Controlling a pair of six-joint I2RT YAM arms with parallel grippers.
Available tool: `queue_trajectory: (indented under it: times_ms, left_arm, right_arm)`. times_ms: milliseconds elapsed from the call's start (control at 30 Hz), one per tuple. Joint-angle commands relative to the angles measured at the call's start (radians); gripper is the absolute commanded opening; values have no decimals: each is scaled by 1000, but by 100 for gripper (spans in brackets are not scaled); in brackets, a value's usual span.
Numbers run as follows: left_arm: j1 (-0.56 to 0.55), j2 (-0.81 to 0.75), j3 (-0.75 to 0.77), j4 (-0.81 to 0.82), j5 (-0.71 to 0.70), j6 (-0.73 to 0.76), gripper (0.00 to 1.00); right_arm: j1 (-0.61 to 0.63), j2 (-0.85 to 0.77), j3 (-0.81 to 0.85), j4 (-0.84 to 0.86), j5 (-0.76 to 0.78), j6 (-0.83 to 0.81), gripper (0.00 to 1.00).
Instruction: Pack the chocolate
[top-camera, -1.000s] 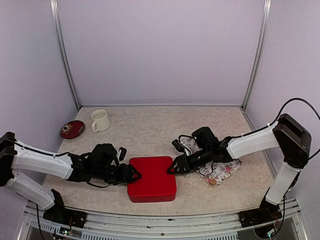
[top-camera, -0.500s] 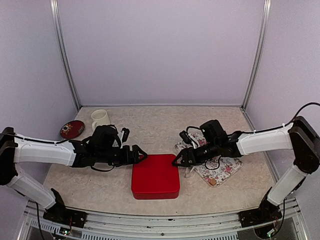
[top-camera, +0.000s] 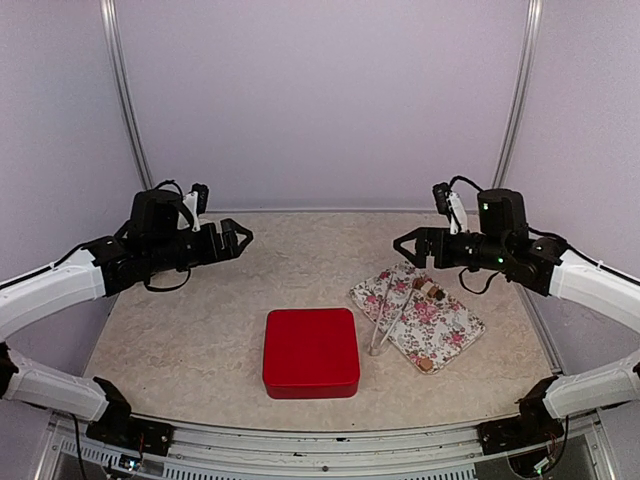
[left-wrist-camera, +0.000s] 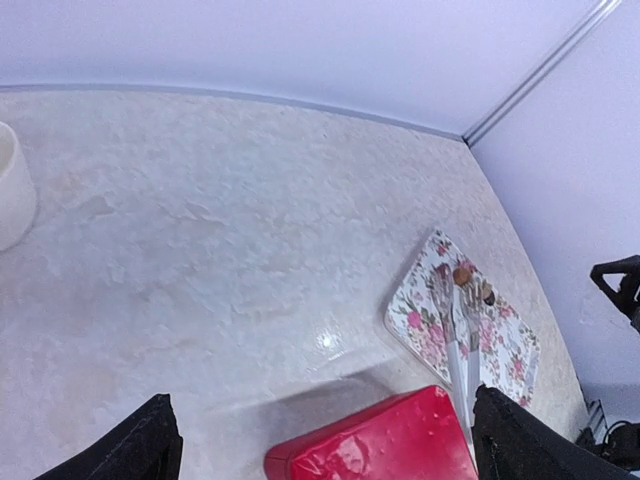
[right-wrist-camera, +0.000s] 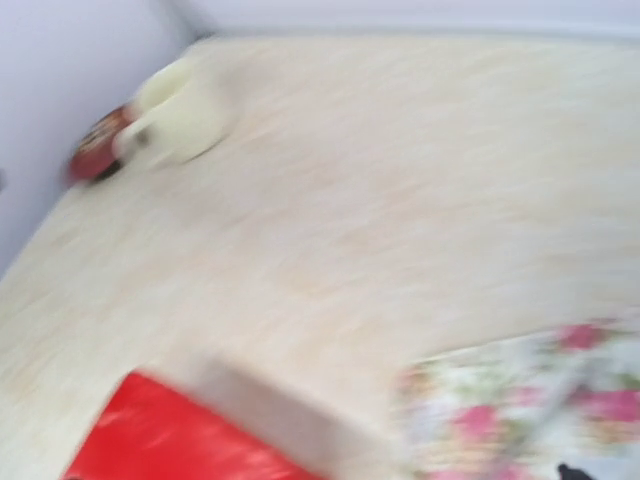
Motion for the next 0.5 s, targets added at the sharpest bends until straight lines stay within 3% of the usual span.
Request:
queue_trajectory:
  times_ms: [0, 233, 467]
  left_arm:
    - [57, -77, -15, -70, -84, 54, 99]
    - [165, -153, -119, -77, -86, 26, 99]
    - [177, -153, -205, -78, -122, -19, 99]
  right_arm:
    - [-65, -85, -12, -114, 190, -6, 100]
    - [-202, -261, -213, -76, 178, 15, 100]
    - [-253, -346, -372, 7, 132, 74, 100]
